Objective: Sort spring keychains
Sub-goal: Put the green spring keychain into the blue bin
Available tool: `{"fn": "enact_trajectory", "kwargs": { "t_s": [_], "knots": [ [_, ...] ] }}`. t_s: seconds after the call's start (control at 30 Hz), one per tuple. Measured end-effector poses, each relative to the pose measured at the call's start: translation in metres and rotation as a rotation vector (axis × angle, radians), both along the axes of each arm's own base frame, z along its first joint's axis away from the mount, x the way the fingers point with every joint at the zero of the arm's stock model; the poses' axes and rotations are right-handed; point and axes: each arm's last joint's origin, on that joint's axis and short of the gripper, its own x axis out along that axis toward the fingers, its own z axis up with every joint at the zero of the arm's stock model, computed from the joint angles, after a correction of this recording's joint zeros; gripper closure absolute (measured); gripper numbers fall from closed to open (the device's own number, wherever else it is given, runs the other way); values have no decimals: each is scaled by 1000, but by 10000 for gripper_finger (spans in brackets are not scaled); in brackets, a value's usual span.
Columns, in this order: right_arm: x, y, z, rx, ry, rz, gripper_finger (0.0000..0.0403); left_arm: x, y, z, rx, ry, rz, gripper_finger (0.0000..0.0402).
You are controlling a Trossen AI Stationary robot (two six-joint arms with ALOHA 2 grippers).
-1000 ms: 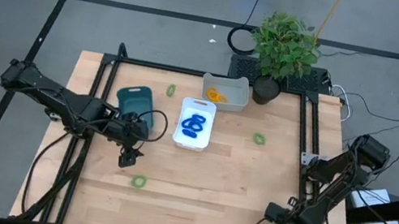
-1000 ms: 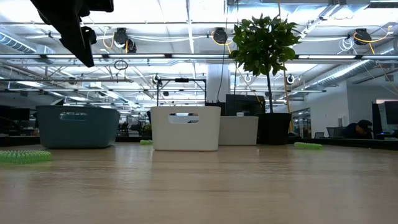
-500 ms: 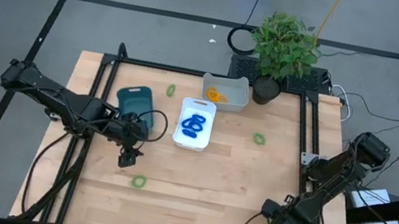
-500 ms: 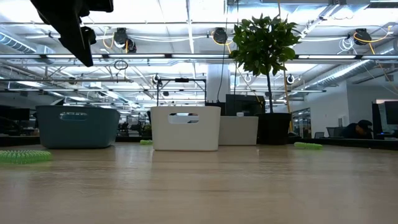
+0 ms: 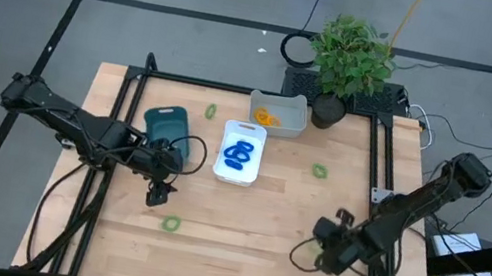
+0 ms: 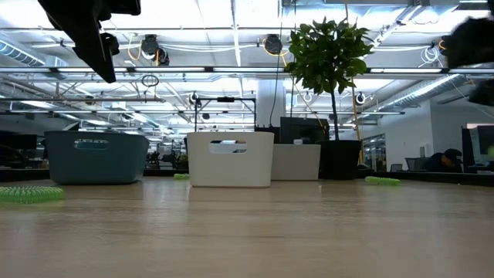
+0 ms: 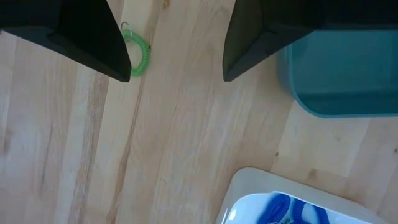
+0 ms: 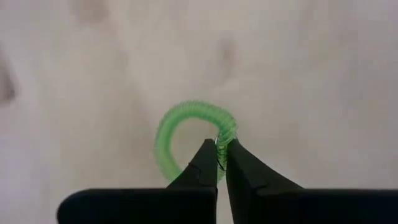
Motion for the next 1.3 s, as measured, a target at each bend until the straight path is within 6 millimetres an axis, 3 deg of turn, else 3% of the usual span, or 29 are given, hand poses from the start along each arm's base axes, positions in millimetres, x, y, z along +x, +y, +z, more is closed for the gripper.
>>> {"fn": "enact_trajectory", "kwargs": {
  "t_s": [0.33, 0.9, 1.07, 1.3],
  "knots": [
    [36, -28, 10, -261, -281, -32, 402, 7, -2, 4, -29, -79, 14, 155],
    [105, -54, 51, -526, -805, 55, 402, 20, -5, 15, -78, -252, 10, 133],
    [124, -56, 55, -586, -874, 60, 402, 25, -4, 21, -30, -342, 30, 133],
    [166, -52, 64, -648, -869, 78, 402, 29, -4, 26, 47, -416, 9, 133]
  ]
}}
